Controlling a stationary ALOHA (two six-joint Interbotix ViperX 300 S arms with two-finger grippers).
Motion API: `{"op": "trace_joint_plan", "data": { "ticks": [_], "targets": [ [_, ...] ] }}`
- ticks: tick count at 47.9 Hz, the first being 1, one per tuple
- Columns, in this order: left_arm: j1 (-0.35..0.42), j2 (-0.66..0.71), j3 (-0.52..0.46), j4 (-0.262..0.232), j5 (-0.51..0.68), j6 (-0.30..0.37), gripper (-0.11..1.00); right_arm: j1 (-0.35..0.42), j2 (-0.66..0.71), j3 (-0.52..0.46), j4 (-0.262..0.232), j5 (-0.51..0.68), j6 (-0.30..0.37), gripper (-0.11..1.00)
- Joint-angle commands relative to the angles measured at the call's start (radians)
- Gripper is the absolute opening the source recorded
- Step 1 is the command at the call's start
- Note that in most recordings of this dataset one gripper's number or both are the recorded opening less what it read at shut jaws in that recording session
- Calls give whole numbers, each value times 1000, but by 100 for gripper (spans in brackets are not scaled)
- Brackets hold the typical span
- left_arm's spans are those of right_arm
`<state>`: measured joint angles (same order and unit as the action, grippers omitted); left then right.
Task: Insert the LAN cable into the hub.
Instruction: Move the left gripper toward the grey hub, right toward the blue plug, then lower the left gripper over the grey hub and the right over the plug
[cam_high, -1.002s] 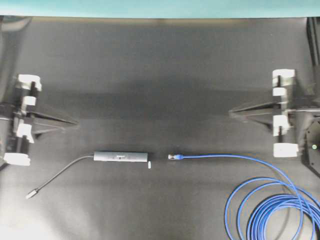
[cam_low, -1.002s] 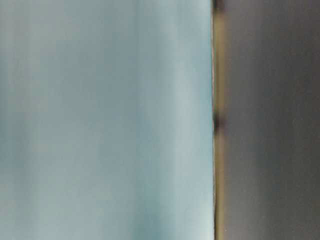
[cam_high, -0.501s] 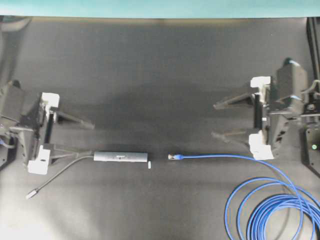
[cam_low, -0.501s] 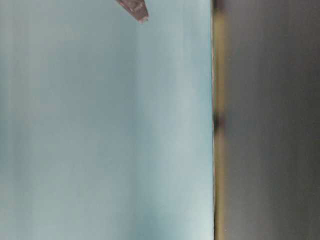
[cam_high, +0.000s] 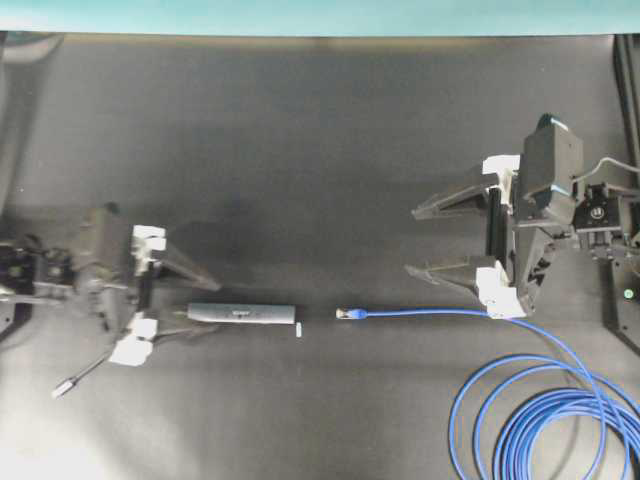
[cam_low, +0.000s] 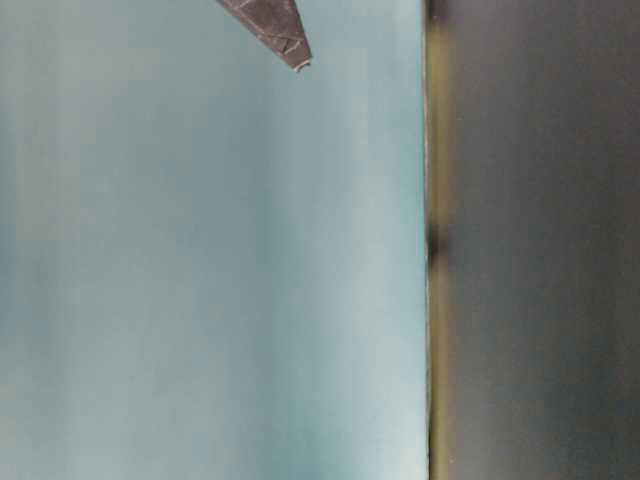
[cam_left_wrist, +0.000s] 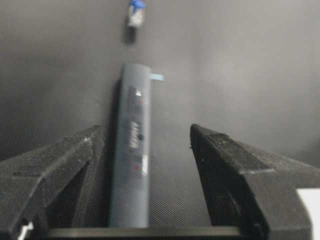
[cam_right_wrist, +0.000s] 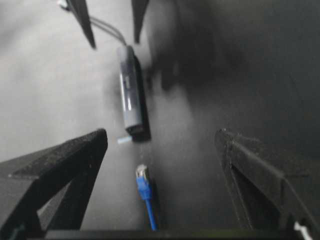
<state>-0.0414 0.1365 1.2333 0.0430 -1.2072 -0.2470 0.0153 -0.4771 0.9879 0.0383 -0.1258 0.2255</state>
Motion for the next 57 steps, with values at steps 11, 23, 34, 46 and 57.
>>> {"op": "trace_joint_plan", "data": {
  "ticks": [11,23,34,46,57],
  "targets": [
    [11,54,-60,2,6,11,67,5,0,-14,2,2,20,84],
    [-31,92,-87,2,31,9,67,5,0,-12,2,2,21,84],
    [-31,147,-114,2,43,11,67,5,0,-14,2,14,21,84],
    [-31,172,-146,2,94,15,66,5,2,-12,3,20,23,84],
    [-40,183,-169,2,123,40,56,5,0,-11,5,20,23,84]
  ]
}}
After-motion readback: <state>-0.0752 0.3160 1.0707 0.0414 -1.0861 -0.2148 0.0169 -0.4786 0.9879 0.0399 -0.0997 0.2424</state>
